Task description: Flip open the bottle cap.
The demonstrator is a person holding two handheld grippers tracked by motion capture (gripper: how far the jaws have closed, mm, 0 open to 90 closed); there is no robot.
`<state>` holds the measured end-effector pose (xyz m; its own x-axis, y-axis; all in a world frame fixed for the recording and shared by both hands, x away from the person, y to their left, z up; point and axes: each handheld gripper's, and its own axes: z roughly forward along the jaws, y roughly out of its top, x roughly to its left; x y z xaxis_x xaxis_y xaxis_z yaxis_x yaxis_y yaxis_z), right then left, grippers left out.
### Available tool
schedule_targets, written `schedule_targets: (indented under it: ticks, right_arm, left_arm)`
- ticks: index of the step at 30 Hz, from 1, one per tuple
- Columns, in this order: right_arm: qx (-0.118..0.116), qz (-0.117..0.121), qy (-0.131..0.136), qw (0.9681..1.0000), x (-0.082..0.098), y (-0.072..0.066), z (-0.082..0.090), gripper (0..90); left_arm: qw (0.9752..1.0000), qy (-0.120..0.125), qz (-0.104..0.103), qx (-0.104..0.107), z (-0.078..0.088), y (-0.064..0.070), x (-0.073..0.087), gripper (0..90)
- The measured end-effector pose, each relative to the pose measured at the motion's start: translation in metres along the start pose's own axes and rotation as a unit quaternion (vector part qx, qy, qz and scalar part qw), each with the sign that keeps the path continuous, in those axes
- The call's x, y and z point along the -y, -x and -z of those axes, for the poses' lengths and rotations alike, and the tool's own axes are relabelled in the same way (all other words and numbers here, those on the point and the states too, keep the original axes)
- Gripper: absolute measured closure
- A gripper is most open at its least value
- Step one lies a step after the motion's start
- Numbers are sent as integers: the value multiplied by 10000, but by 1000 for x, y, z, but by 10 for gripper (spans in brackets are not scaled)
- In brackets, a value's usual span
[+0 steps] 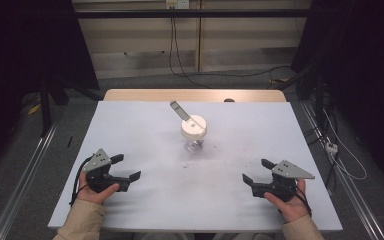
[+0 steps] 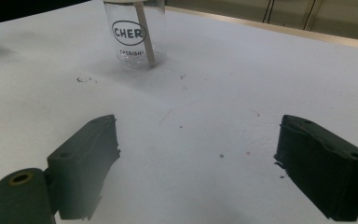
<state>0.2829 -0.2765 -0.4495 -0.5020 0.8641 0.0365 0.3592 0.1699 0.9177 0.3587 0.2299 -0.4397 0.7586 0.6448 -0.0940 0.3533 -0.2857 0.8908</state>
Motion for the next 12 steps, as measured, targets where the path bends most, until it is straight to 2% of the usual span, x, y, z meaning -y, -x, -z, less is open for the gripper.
schedule_targets:
  ticks: [12]
  right_arm:
    - [34,-39,-43,10000,2,2,-2,125]
  left_arm:
    - [10000,-41,-37,-23,-2,0,0,66]
